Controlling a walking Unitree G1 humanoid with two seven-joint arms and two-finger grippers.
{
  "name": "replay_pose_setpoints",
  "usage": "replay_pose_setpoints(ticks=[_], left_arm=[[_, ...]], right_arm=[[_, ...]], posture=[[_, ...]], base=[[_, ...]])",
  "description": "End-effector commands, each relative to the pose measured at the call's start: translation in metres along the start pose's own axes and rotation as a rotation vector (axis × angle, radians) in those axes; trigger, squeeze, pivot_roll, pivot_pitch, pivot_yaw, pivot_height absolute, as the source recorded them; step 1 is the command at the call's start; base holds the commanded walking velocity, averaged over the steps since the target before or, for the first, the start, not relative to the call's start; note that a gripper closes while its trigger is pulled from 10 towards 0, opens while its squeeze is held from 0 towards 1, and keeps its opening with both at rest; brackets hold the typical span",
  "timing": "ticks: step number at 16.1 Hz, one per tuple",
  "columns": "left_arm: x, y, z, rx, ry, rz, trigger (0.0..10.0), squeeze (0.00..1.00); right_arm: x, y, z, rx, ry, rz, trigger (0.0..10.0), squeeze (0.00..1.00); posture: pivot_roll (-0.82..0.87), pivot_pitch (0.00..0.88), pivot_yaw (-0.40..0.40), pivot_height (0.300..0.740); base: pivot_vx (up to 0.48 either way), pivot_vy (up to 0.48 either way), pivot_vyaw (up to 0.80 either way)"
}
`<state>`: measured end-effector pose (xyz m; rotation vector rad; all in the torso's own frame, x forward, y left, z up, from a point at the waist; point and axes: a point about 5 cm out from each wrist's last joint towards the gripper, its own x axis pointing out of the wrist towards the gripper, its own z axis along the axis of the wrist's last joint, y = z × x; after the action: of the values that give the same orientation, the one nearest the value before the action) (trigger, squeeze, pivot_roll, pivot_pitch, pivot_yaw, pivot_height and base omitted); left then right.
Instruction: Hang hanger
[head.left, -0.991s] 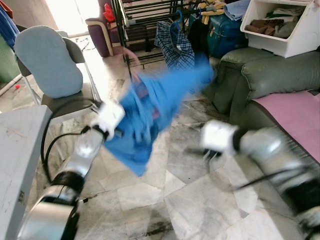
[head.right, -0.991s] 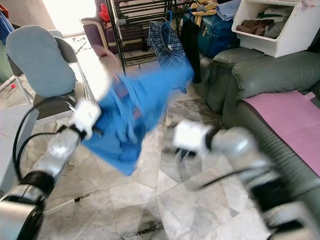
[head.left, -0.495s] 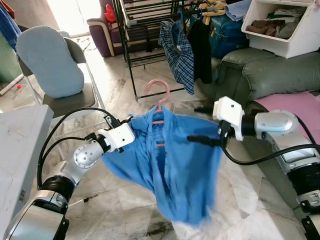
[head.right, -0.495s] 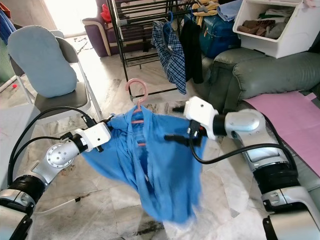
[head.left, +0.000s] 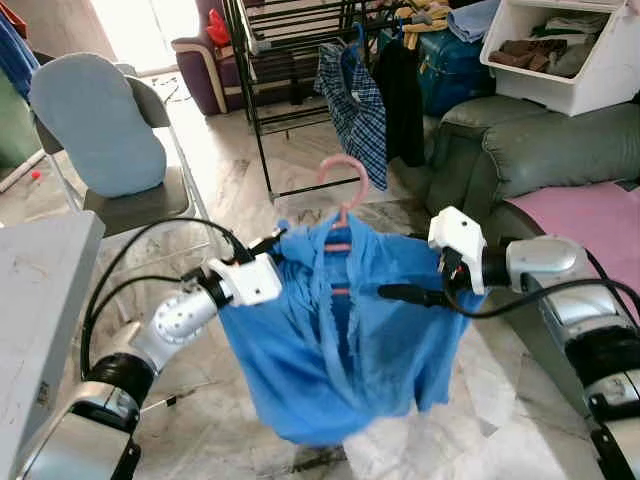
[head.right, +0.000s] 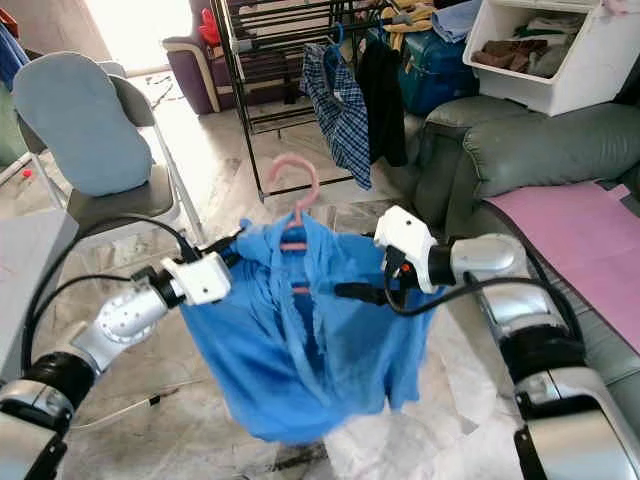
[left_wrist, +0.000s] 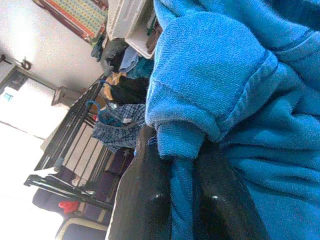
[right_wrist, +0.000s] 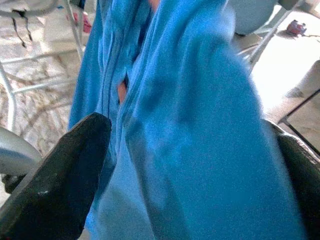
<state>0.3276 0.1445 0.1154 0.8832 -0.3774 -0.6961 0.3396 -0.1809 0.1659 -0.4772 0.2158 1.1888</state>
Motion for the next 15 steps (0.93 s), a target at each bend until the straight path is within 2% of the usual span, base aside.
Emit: replay_pose_setpoints(ticks=[1, 2, 5, 10, 15], left_arm=[[0.000, -0.003, 0.004, 0.020, -0.034, -0.014, 0.0, 0.00], [0.000, -0.007, 0.004, 0.020, -0.035, -0.022, 0.0, 0.00], [-0.001, -0.013, 0.002, 0.013, -0.024, -0.037, 0.0, 0.00], [0.000, -0.013, 0.002, 0.015, -0.026, -0.030, 0.0, 0.00], [0.001, -0.012, 0.002, 0.019, -0.030, -0.023, 0.0, 0.00]], right_arm=[[-0.001, -0.006, 0.009, -0.002, -0.031, 0.007, 4.2, 0.00], [-0.001, -0.007, 0.008, 0.004, -0.031, 0.013, 0.0, 0.00], [0.000, -0.009, 0.012, 0.033, -0.058, 0.045, 0.0, 0.00], [-0.004, -0.008, 0.002, 0.090, 0.021, 0.146, 0.0, 0.00], [-0.004, -0.002, -0.006, 0.144, 0.054, 0.237, 0.0, 0.00]], posture=[[-0.18, 0.000, 0.075, 0.736], [-0.18, 0.000, 0.074, 0.736], [-0.18, 0.000, 0.073, 0.736], [-0.19, 0.000, 0.070, 0.736], [-0.19, 0.000, 0.063, 0.736]], base=[[0.000, 0.000, 0.00], [0.000, 0.000, 0.00], [0.000, 0.000, 0.00], [0.000, 0.000, 0.00], [0.000, 0.000, 0.00]])
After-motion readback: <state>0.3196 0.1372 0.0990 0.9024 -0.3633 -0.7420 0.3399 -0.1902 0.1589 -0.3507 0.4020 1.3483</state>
